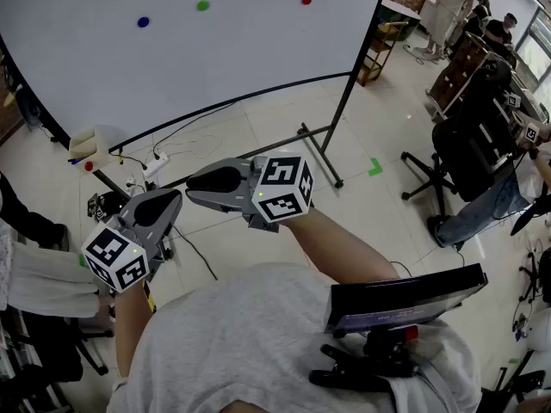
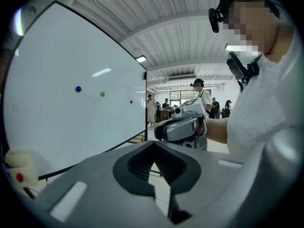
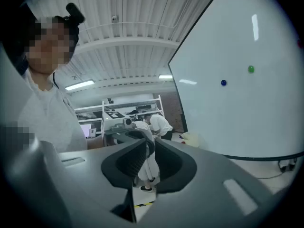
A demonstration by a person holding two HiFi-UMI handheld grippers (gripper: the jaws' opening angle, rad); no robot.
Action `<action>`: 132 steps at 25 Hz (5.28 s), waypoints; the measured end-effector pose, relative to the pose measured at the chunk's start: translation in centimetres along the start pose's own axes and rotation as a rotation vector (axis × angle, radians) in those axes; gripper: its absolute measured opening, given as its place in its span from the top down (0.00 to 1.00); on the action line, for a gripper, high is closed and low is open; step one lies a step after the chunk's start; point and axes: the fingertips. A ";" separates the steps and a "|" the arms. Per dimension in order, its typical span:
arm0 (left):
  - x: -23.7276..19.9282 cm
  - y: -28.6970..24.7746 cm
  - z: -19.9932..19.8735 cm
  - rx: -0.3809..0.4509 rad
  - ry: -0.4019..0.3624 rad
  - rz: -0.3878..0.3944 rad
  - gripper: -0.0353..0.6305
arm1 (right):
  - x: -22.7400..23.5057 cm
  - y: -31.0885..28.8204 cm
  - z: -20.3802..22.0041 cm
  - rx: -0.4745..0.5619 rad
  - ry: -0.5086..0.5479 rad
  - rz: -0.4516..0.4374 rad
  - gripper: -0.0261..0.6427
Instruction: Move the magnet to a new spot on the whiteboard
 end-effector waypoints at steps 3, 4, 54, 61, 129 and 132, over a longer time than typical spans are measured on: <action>0.1 0.3 -0.4 -0.008 0.009 -0.006 0.97 | 0.0 -0.2 -0.3 0.013 0.001 0.007 0.96; 0.0 0.4 -0.4 -0.009 0.010 -0.007 0.97 | 0.0 -0.3 -0.4 0.020 -0.004 0.006 0.96; 3.2 -3.2 0.0 -0.010 0.023 0.043 0.97 | -0.5 4.0 -0.6 0.155 -0.143 -0.073 0.96; 3.1 -3.3 -0.1 -0.016 0.025 0.040 0.97 | -0.5 3.9 -0.5 0.146 -0.128 -0.075 0.96; 3.8 -5.2 4.8 -0.020 0.368 0.151 0.97 | 4.0 6.0 6.0 0.252 -0.571 0.022 0.96; 2.9 -5.2 4.7 -0.021 0.344 0.124 0.97 | 4.2 5.7 5.1 0.210 -0.448 0.040 0.96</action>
Point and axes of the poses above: the fingertips, and each gripper's own axes: y backward along the fingers, x to its right, z out of its underside, and after that the axes turned 10 degrees about -z, right-handed
